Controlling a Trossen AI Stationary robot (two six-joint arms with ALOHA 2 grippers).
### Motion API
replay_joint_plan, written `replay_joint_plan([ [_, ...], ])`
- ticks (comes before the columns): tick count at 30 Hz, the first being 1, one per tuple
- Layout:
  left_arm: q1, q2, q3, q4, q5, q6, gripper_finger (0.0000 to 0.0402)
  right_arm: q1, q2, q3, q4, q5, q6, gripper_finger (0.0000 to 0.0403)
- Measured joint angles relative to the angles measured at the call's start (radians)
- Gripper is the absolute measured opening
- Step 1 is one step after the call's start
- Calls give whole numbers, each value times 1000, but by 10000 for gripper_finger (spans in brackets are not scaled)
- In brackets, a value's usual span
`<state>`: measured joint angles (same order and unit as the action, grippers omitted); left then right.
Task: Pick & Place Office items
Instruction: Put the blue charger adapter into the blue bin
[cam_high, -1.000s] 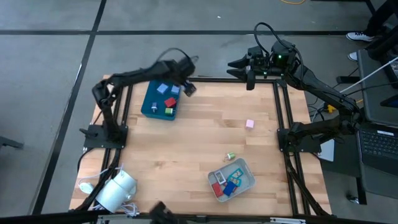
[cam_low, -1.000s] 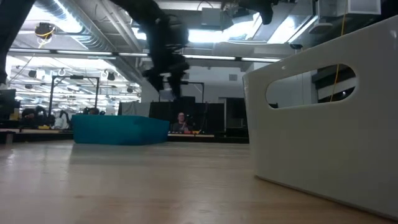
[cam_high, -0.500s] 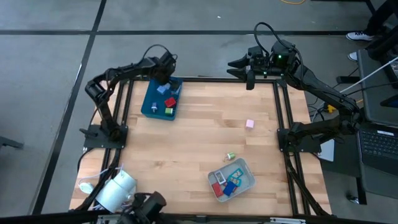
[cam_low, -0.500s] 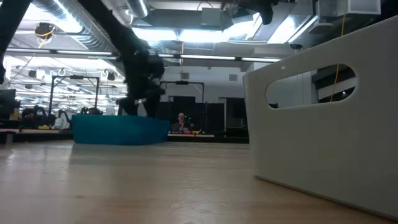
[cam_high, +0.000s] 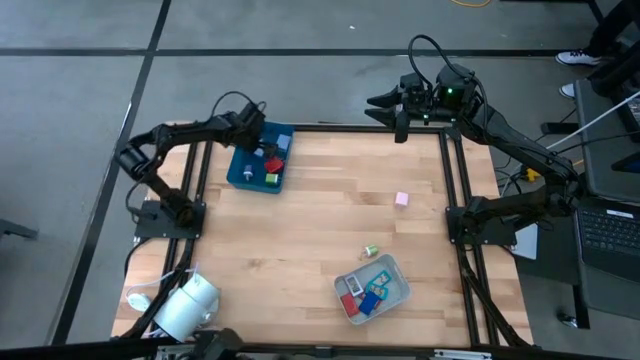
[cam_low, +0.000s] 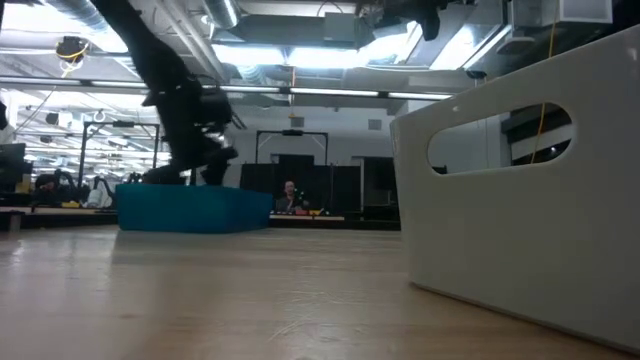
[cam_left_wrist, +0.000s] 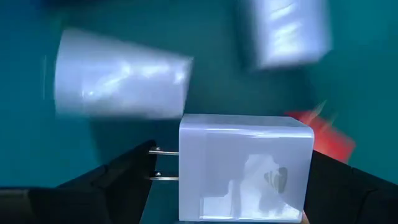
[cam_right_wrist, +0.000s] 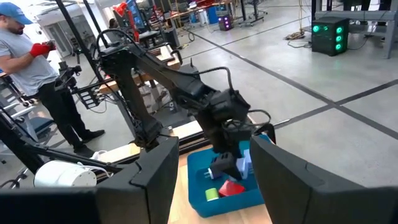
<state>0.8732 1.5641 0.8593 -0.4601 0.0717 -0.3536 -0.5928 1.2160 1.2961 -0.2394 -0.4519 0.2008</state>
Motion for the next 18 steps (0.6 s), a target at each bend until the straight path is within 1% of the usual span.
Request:
replay_joint_plan([
  [2, 16, -22, -39, -27, -1, 5, 323, 0, 0, 0, 0, 0, 0, 204],
  [6, 38, -74, -80, -17, 3, 16, 323, 0, 0, 0, 0, 0, 0, 204],
  [10, 42, -88, -98, -24, -4, 15, 323, 0, 0, 0, 0, 0, 0, 204],
  [12, 45, -89, -99, -21, -22, -10, 323, 0, 0, 0, 0, 0, 0, 204],
  [13, 46, -89, -99, -15, -26, -25, 332, 0, 0, 0, 0, 0, 0, 204],
  [15, 46, -89, -99, 7, -26, -41, 369, 0, 0, 0, 0, 0, 0, 204],
  [16, 45, -90, -96, 13, -22, -42, 380, 0, 0, 0, 0, 0, 0, 204],
  [18, 46, -90, -83, 14, -3, -45, 379, 0, 0, 0, 0, 0, 6, 204],
])
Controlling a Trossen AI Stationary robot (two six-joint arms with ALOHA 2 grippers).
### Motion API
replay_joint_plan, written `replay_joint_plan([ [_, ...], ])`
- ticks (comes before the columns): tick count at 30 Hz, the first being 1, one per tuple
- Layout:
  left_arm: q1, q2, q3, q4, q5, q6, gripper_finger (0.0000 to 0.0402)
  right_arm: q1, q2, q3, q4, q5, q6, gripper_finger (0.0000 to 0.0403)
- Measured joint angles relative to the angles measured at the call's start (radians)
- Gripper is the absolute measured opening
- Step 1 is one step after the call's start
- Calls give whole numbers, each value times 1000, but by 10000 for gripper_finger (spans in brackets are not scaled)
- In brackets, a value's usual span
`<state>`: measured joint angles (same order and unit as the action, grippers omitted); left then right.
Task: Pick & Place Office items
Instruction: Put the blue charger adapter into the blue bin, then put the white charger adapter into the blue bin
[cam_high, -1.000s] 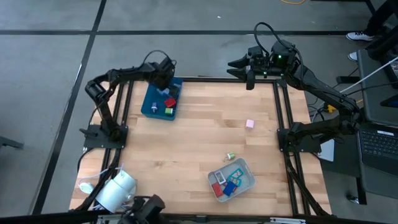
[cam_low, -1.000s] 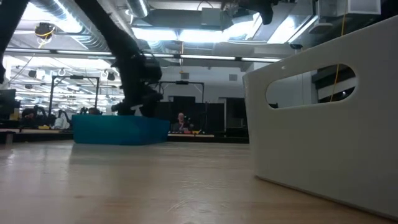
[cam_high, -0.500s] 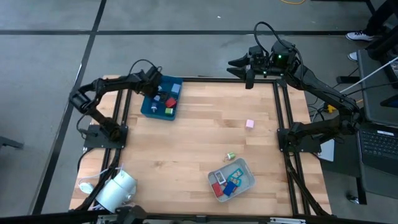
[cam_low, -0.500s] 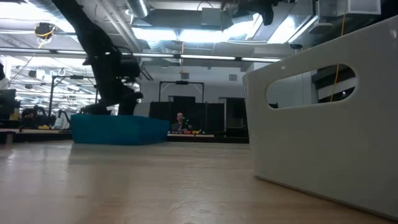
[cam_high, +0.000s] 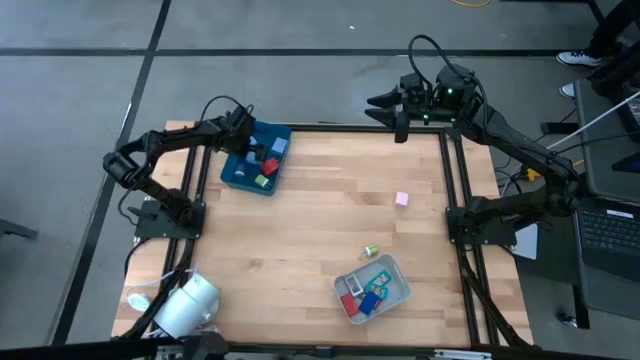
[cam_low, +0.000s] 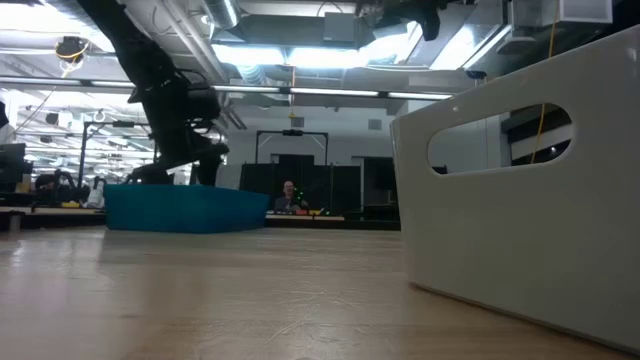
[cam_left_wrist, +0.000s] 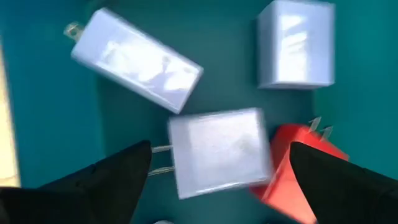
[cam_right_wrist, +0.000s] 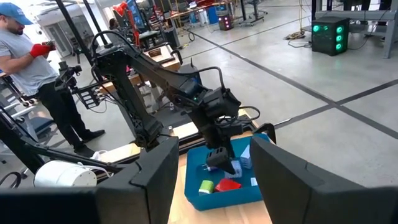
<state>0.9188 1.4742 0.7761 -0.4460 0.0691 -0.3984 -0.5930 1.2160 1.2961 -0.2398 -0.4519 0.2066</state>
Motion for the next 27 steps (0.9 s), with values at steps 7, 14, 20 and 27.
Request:
replay_joint_plan([
  [7, 0, 0, 55, 26, 88, -20, 358, 0, 0, 0, 3, 38, -8, 204],
  [14, -40, -44, 109, 447, 267, -198, 359, 11, 13, 0, -93, 270, -55, 203],
  [20, -129, -63, 198, 657, 264, -224, 353, 12, 64, 0, -586, 483, -121, 203],
  [27, -229, -63, 280, 656, 176, -131, 345, 12, 106, -120, -795, 498, 70, 203],
])
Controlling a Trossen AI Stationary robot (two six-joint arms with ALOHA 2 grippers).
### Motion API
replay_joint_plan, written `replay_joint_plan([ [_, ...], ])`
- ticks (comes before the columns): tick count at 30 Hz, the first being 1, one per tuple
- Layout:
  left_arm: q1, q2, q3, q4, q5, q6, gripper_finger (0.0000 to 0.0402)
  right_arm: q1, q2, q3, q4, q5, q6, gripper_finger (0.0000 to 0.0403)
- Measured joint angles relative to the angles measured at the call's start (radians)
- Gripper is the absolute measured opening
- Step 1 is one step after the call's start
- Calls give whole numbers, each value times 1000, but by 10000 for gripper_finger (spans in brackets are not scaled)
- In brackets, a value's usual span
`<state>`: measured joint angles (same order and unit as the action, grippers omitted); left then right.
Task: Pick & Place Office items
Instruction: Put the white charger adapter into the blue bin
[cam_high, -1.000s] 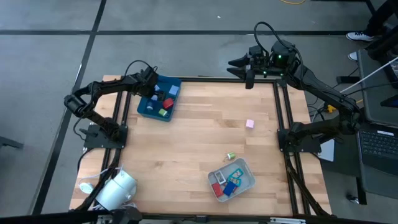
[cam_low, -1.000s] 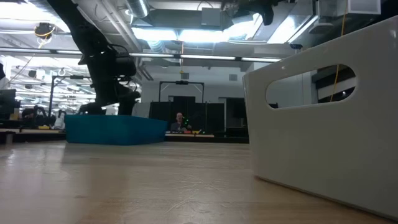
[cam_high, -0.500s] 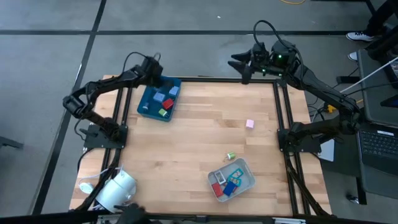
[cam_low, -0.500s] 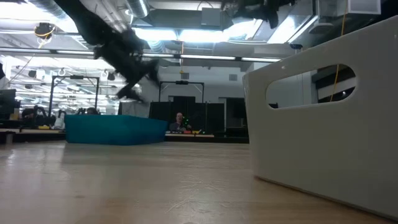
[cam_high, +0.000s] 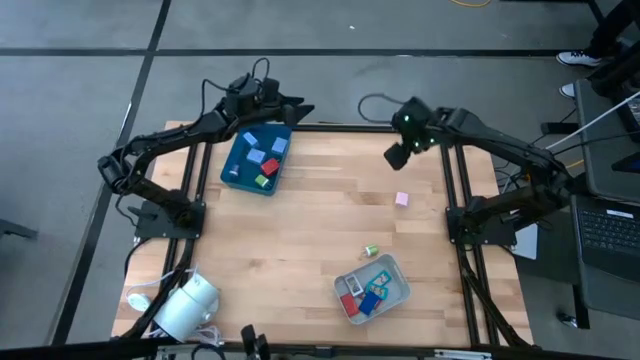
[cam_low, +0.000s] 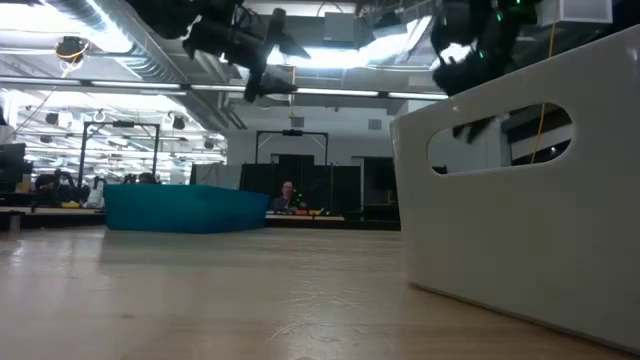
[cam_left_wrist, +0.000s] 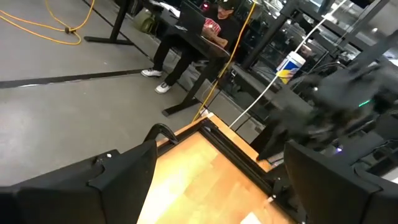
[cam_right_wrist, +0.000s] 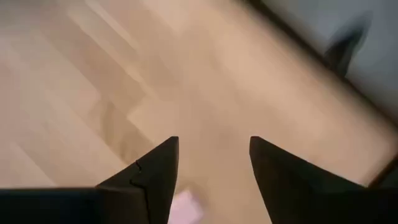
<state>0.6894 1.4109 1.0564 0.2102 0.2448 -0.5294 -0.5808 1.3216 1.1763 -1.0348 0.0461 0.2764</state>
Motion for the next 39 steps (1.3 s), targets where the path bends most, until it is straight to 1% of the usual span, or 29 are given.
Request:
replay_joint_plan([
  [3, -15, 0, 3, 3, -15, -8, 342, 7, 0, -96, -24, -56, 208, 203],
  [8, -22, 0, 3, 3, -13, -20, 341, 83, 0, -197, -25, -49, 511, 203],
  [10, -16, 0, 3, 3, 6, -31, 341, 109, 0, -212, -21, -50, 605, 203],
  [12, -2, 0, 3, 3, 52, -49, 341, 134, 0, -221, -15, -50, 673, 206],
  [15, 24, 0, 3, 3, 115, -78, 341, 166, 0, -229, -14, -37, 751, 222],
  [21, 73, 0, 3, 2, 244, -91, 341, 201, 2, -231, -21, 16, 900, 277],
  [24, 90, 0, 3, -4, 270, -97, 341, 225, 22, -254, -11, 24, 974, 296],
  [27, 105, 0, 3, -3, 308, -96, 341, 265, 54, -294, 18, 1, 1047, 302],
  [30, 108, 0, 3, -4, 323, -96, 341, 286, 84, -318, 28, -12, 1082, 303],
  [36, 110, 0, 3, -6, 372, -95, 341, 286, 98, -323, 35, 31, 1133, 304],
  [39, 110, 0, 3, -22, 377, -93, 341, 283, 97, -327, 58, 44, 1149, 304],
])
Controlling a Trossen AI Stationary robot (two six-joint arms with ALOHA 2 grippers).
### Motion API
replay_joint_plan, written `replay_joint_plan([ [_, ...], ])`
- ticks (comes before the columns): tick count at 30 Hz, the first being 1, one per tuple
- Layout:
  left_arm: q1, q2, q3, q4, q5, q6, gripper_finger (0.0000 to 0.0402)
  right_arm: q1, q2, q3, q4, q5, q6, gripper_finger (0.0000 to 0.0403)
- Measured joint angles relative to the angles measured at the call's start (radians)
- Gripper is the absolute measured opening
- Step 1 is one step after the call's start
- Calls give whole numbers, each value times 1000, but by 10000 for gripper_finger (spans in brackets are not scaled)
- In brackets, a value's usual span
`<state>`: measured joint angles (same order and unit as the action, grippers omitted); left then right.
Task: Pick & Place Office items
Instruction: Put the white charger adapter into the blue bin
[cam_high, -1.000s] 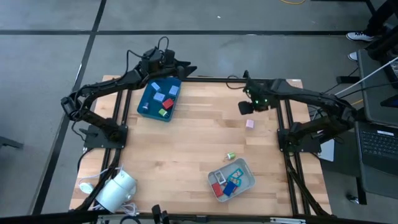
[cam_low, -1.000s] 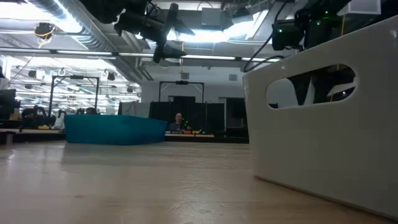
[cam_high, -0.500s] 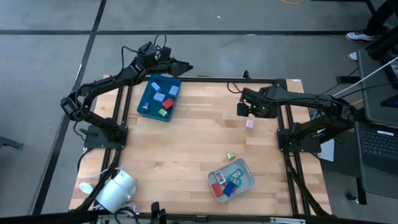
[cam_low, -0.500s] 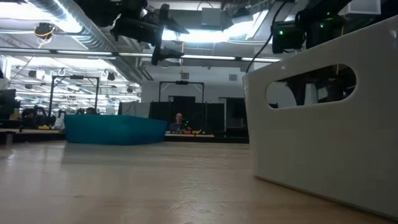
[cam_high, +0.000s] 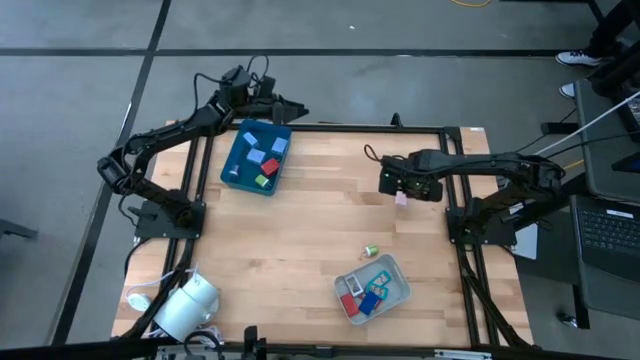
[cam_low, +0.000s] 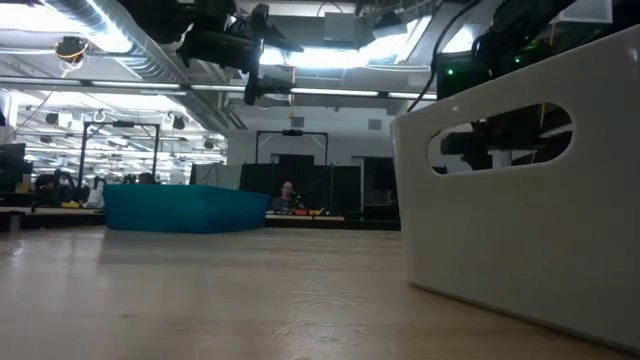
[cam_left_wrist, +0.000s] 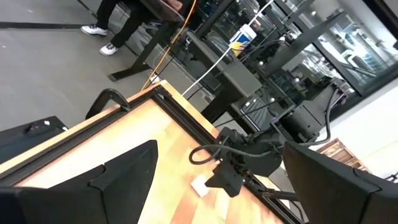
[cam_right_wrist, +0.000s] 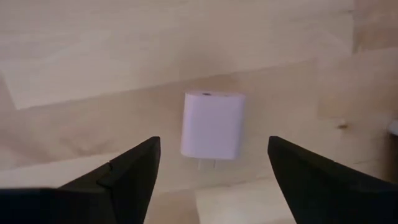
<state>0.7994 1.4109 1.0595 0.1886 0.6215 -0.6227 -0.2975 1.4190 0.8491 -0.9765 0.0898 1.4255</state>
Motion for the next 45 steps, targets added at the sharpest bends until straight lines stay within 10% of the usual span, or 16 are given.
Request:
replay_joint_plan([
  [27, 1, 0, 0, -14, -17, 22, 341, -45, 0, -222, 300, -54, 17, 217],
  [45, 10, 0, 0, -13, -31, 120, 341, -164, 0, -6, 434, -124, -276, 193],
])
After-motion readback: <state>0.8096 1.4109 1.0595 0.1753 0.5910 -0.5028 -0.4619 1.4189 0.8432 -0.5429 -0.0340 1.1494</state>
